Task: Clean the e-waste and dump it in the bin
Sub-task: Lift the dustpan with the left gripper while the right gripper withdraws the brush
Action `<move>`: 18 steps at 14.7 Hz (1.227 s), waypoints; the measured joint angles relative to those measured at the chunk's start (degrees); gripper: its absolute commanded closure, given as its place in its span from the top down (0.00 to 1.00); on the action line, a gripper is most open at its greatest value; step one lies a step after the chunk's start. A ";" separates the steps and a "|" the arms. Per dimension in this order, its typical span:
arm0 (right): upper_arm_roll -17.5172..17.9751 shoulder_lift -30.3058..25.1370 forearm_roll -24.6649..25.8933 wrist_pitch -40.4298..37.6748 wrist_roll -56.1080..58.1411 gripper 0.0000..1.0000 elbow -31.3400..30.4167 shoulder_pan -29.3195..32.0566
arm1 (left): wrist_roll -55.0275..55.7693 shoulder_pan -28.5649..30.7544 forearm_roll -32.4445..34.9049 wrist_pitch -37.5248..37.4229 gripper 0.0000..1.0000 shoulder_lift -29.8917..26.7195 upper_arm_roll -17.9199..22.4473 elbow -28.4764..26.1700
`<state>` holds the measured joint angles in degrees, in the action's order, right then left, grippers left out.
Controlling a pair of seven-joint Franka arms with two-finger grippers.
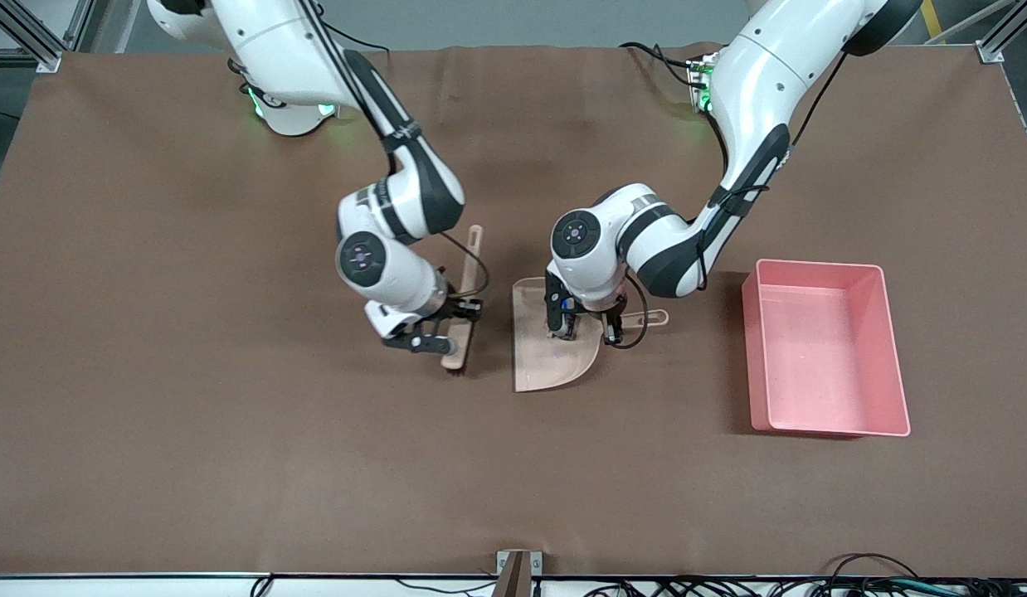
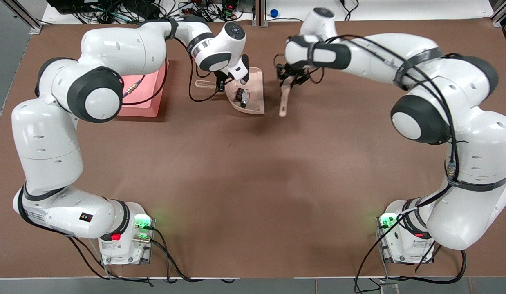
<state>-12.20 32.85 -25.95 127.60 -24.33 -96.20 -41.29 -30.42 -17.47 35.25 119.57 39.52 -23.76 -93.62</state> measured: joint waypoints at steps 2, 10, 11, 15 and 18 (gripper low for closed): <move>-3.42 -2.98 2.51 -1.64 2.65 0.02 -2.11 0.04 | 0.09 0.07 -0.28 2.03 0.04 0.09 0.03 -0.02; -20.82 -10.79 5.27 0.68 24.59 0.03 -18.07 0.40 | -0.02 2.08 -6.12 4.63 0.04 -0.34 0.11 3.21; -21.84 -11.17 5.40 2.04 25.90 0.03 -19.81 0.40 | -0.54 2.87 -7.61 4.21 0.04 -1.23 0.08 3.76; -25.69 -11.43 5.68 13.27 32.23 0.02 -28.62 1.30 | -3.98 7.37 -10.73 1.85 0.03 -6.67 0.10 4.35; -26.05 -11.43 5.68 15.04 36.27 0.02 -31.09 5.41 | -4.34 11.73 -10.79 1.42 0.03 -9.59 0.13 5.25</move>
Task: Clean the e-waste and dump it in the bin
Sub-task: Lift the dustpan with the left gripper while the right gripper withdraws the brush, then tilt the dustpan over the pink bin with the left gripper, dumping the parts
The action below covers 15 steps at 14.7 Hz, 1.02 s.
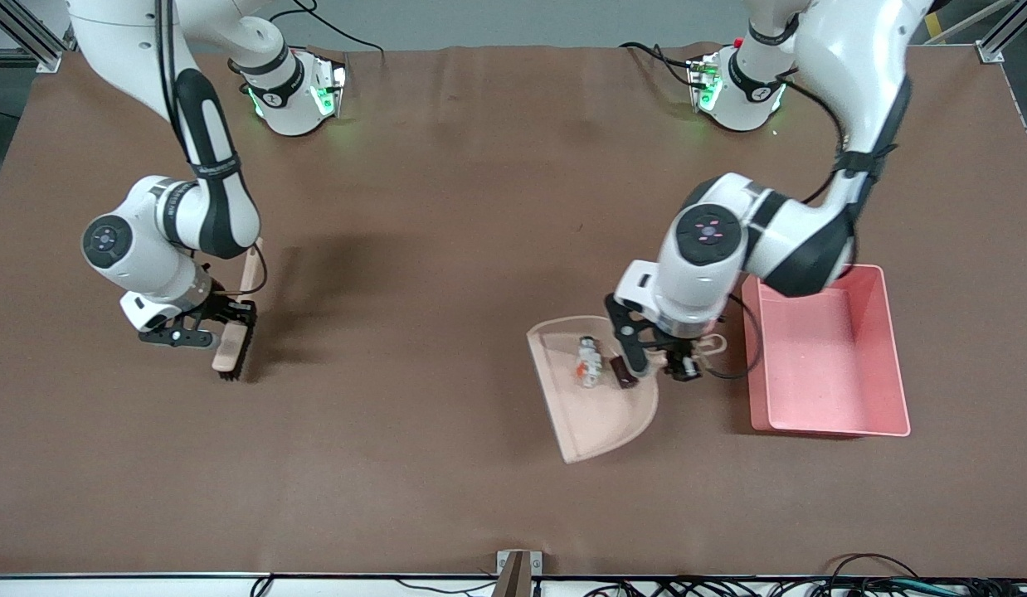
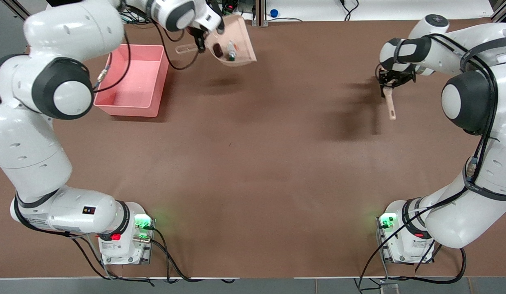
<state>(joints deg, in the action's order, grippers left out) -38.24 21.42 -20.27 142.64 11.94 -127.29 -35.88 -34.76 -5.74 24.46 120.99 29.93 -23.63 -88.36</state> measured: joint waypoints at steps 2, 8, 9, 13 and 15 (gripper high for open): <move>-0.01 -0.04 -0.38 -1.92 1.32 0.02 0.01 1.99 | -0.06 2.88 -0.06 -0.08 0.03 -0.56 0.04 1.43; 0.44 0.13 -6.95 -6.62 6.04 0.02 -0.07 2.74 | -2.64 14.21 -0.34 -0.24 0.03 -2.06 -0.01 2.86; 0.70 0.21 -7.14 -6.65 6.14 0.02 -0.11 2.74 | -3.34 15.84 -0.73 -0.89 0.03 -2.68 -0.01 2.81; 2.12 1.18 -7.57 -6.62 6.24 0.07 -0.33 2.75 | -12.22 22.34 -1.21 -3.48 0.03 -5.28 0.04 0.62; 2.23 1.89 -7.62 -6.61 6.27 0.18 -0.32 2.75 | -19.94 26.58 -1.26 -3.45 0.03 -5.62 0.07 -0.52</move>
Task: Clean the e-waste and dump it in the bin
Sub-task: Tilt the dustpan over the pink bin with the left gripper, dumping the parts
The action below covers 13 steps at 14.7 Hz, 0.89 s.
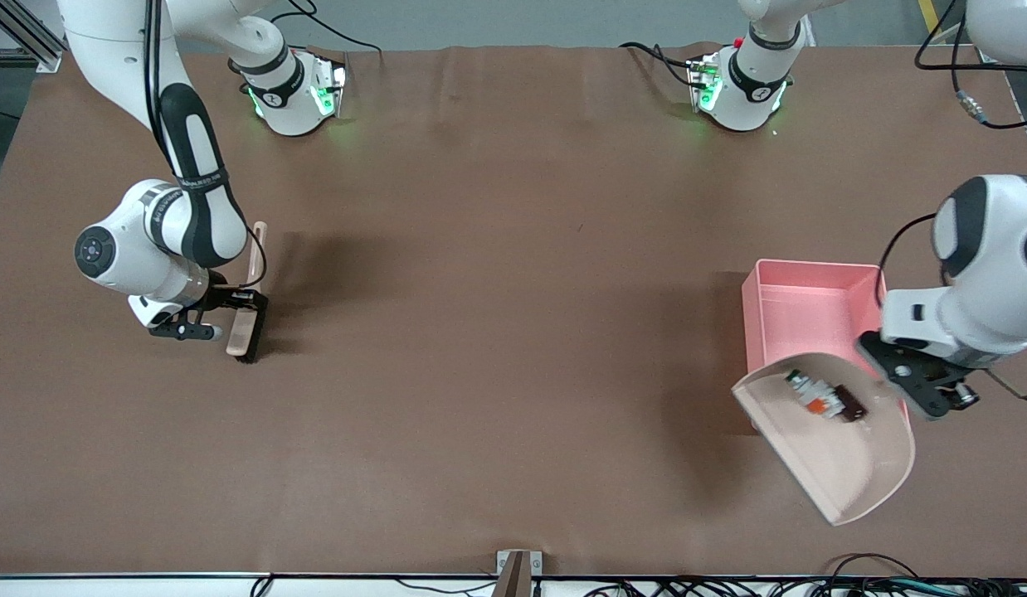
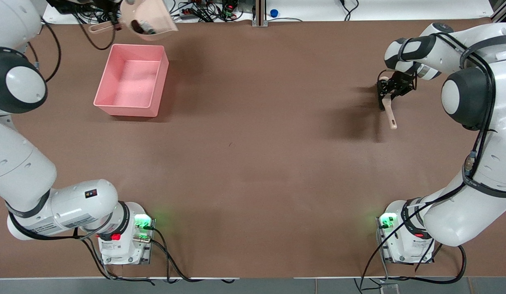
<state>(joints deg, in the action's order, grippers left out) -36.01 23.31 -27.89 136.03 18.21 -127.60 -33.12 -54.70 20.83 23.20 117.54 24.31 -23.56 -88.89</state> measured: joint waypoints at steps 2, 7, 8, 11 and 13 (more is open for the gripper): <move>-0.01 -0.07 -0.01 0.00 0.00 0.32 0.06 0.02 | -7.23 3.88 -0.01 0.19 0.03 0.00 0.01 -1.11; -0.02 -0.07 -0.03 0.06 0.01 0.82 0.31 0.10 | -17.67 9.21 0.19 3.52 0.03 -2.11 -0.03 -7.03; -0.02 -0.06 -0.03 0.08 0.01 1.00 0.41 0.16 | -17.90 9.71 1.03 5.74 0.03 -3.55 -0.03 -9.80; -0.09 -0.06 -0.04 -0.61 1.69 1.00 1.31 0.50 | -18.31 11.31 6.51 10.09 0.03 -7.82 -0.03 -17.25; -0.50 -0.06 -0.04 -3.70 2.76 1.00 3.63 0.64 | -20.83 12.58 7.75 10.74 0.03 -8.84 0.03 -19.08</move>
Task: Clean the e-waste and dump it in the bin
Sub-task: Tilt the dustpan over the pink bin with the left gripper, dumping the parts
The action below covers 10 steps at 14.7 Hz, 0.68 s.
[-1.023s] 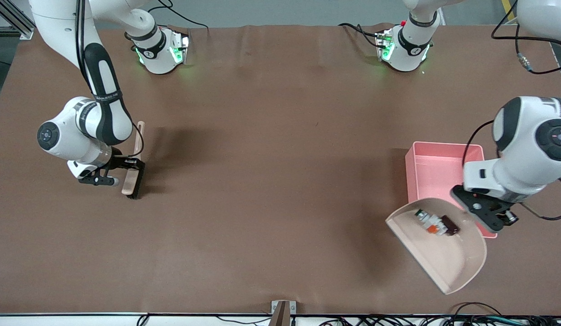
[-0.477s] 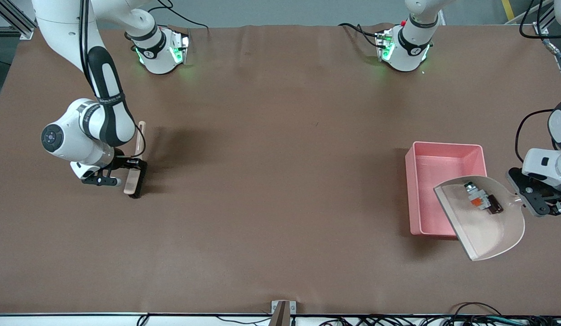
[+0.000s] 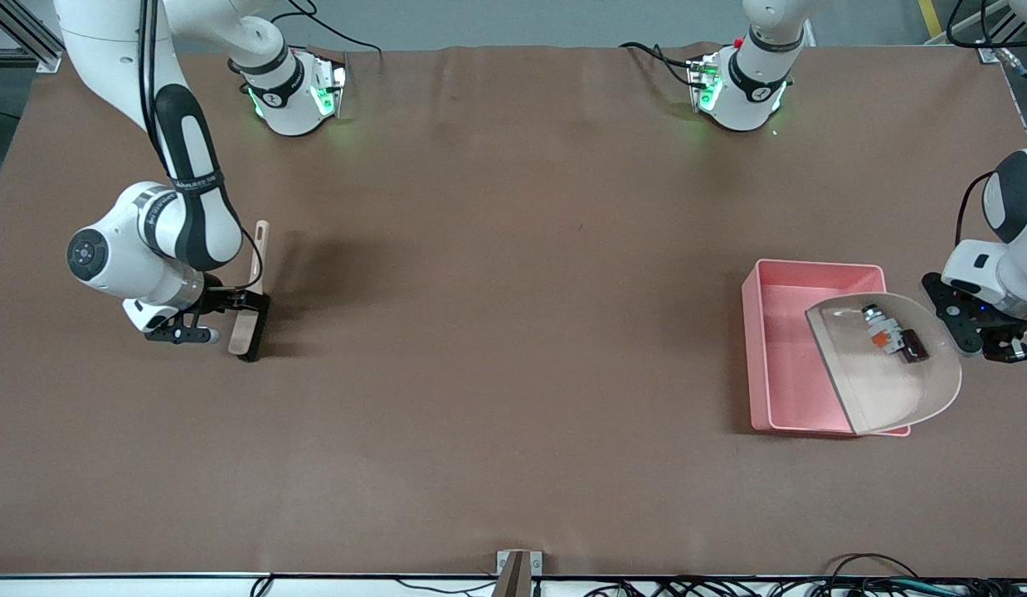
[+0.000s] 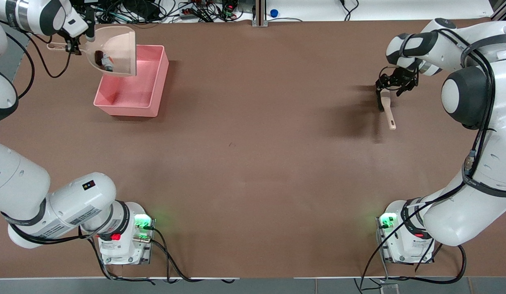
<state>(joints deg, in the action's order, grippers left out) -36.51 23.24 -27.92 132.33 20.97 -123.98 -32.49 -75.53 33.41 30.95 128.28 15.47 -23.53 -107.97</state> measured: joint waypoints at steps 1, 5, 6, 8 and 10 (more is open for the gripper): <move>-0.55 -0.03 0.02 -1.11 0.19 1.00 1.33 0.04 | -0.82 0.35 1.15 0.05 0.03 -0.04 0.08 -0.40; -2.84 -1.17 2.13 -2.14 2.03 1.00 5.46 0.34 | 0.86 0.41 10.17 0.07 0.04 1.50 0.10 -1.56; -3.38 -2.11 3.80 -2.99 2.11 1.00 6.59 0.37 | 1.99 0.38 12.17 0.09 0.04 2.21 0.09 -1.61; -3.99 -4.87 6.80 -5.94 2.11 1.00 9.02 0.38 | 5.37 0.28 16.72 0.13 0.04 3.69 0.04 -1.62; -4.12 -8.45 9.81 -7.51 2.10 1.00 10.76 0.37 | 8.52 -0.01 20.42 0.31 0.05 4.72 -0.02 -1.59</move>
<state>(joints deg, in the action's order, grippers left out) -40.63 14.79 -18.11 124.82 23.07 -113.22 -32.11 -67.01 33.40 51.37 128.59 20.19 -23.55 -109.56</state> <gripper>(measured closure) 0.000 0.665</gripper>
